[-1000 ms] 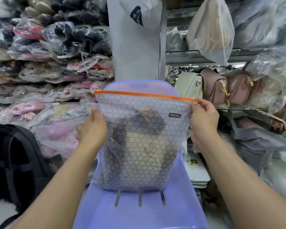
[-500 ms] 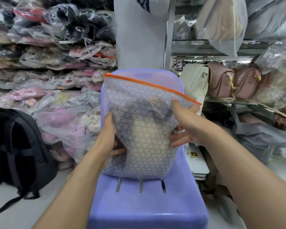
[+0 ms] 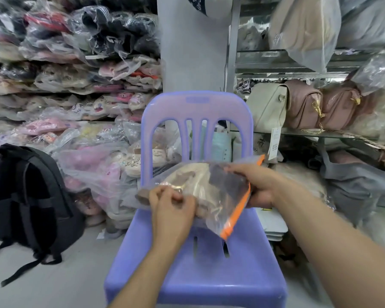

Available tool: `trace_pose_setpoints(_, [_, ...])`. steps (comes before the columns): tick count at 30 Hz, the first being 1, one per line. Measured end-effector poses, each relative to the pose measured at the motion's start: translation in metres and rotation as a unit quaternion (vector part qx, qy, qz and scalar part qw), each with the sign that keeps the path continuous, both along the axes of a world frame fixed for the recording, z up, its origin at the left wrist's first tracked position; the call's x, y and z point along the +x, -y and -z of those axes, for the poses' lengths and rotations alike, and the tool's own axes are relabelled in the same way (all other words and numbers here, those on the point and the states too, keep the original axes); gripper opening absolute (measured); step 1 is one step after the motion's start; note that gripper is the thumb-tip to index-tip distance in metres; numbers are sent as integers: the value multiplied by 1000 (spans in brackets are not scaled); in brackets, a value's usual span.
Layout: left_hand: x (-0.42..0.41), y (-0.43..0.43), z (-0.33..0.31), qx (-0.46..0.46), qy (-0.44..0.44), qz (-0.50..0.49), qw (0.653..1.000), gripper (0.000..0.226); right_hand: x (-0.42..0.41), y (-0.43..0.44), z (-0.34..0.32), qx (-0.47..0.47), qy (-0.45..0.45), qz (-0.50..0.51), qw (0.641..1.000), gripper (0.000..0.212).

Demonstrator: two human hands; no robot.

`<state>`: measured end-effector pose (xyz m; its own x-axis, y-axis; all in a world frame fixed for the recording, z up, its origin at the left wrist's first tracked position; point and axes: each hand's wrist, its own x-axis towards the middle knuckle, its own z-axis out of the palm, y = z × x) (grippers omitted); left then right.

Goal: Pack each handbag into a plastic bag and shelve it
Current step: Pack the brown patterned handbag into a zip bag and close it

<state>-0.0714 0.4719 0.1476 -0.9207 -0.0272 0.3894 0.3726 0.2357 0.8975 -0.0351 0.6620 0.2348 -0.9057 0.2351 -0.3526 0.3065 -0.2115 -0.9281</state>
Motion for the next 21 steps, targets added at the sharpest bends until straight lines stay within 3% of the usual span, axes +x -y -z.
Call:
trace_pose_setpoints(2, [10,-3,23,-2,13,-6,1000,26,-3,-7,16,46,-5,31,998,41])
trace_pose_setpoints(4, [11,-11,32,55,50,-57,996,40,-2,-12,25,67,-32,67,995,43])
trace_pose_setpoints(7, [1,-14,18,187,238,-122,945,52,-1,-16,36,92,-59,104,988,50])
trace_pose_setpoints(9, [-17,-12,21,215,308,-109,920,72,0,-17,44,96,-60,111,987,54])
trace_pose_setpoints(14, [-26,-17,33,252,336,-114,900,104,1,-22,58,112,-99,122,981,57])
trace_pose_setpoints(17, [-27,-18,32,379,357,-91,849,90,-1,-22,52,75,-151,142,975,59])
trace_pose_setpoints(21, [-23,-25,23,498,340,37,797,26,-4,-21,34,38,-211,180,960,51])
